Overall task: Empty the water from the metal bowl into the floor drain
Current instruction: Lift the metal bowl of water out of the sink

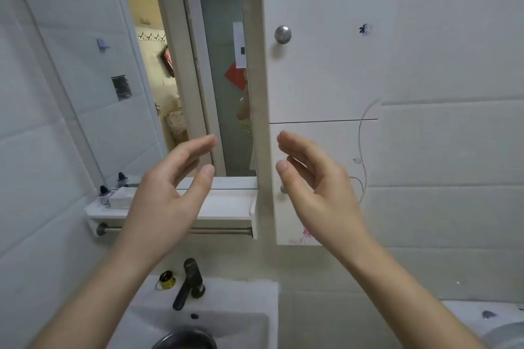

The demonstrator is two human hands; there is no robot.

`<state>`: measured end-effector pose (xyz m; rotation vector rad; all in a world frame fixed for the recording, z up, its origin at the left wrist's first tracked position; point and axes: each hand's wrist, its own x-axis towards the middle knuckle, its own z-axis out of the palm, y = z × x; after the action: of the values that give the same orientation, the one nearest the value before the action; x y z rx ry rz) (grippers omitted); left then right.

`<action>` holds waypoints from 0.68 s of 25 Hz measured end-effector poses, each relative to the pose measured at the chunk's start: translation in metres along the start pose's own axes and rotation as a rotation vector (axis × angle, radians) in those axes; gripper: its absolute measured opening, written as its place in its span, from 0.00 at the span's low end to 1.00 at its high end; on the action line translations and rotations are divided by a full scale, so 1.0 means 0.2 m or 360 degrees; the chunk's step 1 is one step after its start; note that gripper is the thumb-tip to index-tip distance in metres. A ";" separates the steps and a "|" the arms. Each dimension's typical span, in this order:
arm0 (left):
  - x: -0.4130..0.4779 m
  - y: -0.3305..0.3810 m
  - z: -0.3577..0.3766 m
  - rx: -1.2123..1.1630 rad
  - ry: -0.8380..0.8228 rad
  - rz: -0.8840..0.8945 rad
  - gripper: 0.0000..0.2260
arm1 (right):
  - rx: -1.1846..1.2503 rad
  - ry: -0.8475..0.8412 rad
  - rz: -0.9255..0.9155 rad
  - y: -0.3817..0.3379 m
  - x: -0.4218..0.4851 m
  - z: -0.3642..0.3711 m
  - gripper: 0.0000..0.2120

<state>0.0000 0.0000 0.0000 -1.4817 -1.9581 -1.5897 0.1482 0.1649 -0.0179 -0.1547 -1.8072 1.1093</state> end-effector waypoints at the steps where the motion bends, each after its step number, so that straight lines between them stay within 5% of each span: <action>1: 0.00 0.00 -0.01 -0.0015 0.0010 0.0003 0.18 | 0.0014 0.0007 -0.0002 -0.01 0.00 0.01 0.22; 17: 0.11 -0.44 -0.54 -0.0174 -0.0095 -0.0025 0.19 | -0.0167 -0.0025 -0.0003 -0.07 0.11 0.75 0.22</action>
<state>-0.1214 -0.0691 0.0035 -1.5756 -1.9471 -1.7036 0.0248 0.0756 -0.0093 -0.2070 -1.8800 1.0172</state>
